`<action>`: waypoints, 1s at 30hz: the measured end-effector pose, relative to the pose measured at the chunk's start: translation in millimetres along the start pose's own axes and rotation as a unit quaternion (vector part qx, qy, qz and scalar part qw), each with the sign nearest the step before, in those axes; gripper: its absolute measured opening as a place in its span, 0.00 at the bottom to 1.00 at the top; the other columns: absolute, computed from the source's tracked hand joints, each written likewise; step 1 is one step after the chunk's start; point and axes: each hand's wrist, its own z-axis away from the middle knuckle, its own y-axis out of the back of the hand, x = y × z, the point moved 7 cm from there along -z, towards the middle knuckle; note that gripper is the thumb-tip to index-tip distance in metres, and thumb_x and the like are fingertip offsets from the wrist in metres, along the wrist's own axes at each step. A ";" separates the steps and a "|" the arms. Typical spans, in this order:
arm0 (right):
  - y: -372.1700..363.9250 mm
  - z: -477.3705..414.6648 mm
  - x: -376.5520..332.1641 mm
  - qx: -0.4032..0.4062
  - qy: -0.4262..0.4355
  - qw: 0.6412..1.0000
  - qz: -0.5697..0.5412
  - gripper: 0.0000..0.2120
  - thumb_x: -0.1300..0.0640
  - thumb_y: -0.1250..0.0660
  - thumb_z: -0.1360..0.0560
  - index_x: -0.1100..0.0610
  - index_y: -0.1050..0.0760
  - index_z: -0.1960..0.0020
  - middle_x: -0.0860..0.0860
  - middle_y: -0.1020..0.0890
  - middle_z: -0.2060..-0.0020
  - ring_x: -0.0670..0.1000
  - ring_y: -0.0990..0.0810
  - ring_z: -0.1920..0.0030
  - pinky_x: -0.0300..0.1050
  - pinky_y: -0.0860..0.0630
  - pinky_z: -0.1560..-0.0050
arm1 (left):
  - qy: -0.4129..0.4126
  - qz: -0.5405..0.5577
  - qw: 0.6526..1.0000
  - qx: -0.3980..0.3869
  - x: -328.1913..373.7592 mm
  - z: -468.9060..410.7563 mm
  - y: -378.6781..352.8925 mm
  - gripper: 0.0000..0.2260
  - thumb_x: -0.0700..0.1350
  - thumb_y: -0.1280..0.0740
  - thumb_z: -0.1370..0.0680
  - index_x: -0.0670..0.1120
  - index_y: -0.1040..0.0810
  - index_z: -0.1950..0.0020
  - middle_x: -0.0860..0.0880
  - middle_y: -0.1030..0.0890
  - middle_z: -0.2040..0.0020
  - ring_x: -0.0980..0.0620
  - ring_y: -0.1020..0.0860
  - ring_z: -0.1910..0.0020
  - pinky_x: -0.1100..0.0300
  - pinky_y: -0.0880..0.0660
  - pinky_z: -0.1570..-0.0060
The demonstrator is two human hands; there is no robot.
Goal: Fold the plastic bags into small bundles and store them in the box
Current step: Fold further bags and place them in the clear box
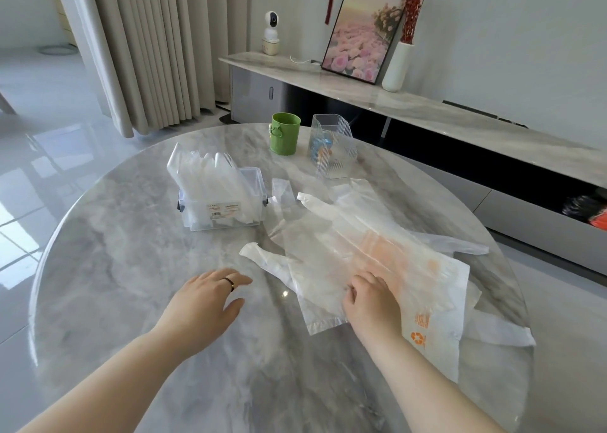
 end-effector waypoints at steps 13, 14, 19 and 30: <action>23.1 116.3 -36.8 -0.079 0.296 0.946 -0.103 0.03 0.54 0.42 0.40 0.48 0.32 0.66 0.38 0.20 0.68 0.39 0.21 0.66 0.29 0.26 0.66 | -0.206 -0.121 0.971 0.027 59.2 44.8 -31.8 0.29 0.51 0.19 0.51 0.50 0.18 0.51 0.50 0.17 0.50 0.50 0.30 0.44 0.58 0.53 0.30; 20.9 121.3 -33.8 -0.081 0.295 0.946 -0.110 0.04 0.54 0.43 0.40 0.47 0.33 0.66 0.39 0.20 0.68 0.40 0.20 0.66 0.30 0.25 0.65 | -0.216 -0.123 0.968 0.028 59.4 48.0 -32.9 0.24 0.47 0.19 0.55 0.52 0.16 0.60 0.53 0.16 0.56 0.50 0.28 0.46 0.59 0.53 0.31; 19.2 122.3 -17.6 -0.112 0.241 0.964 -0.018 0.18 0.54 0.42 0.31 0.49 0.29 0.41 0.44 0.29 0.34 0.43 0.29 0.35 0.34 0.36 0.36 | -0.163 -0.070 0.983 -0.038 35.2 61.3 -21.7 0.10 0.49 0.39 0.35 0.58 0.20 0.71 0.72 0.24 0.62 0.65 0.19 0.55 0.69 0.45 0.38; 4.7 100.6 37.2 -0.224 -0.015 0.953 -0.205 0.14 0.61 0.41 0.26 0.54 0.34 0.70 0.47 0.30 0.70 0.45 0.32 0.67 0.37 0.37 0.64 | 0.065 0.096 0.978 -0.176 -29.9 67.6 -20.1 0.07 0.45 0.33 0.25 0.58 0.26 0.53 0.57 0.24 0.49 0.58 0.26 0.48 0.73 0.31 0.53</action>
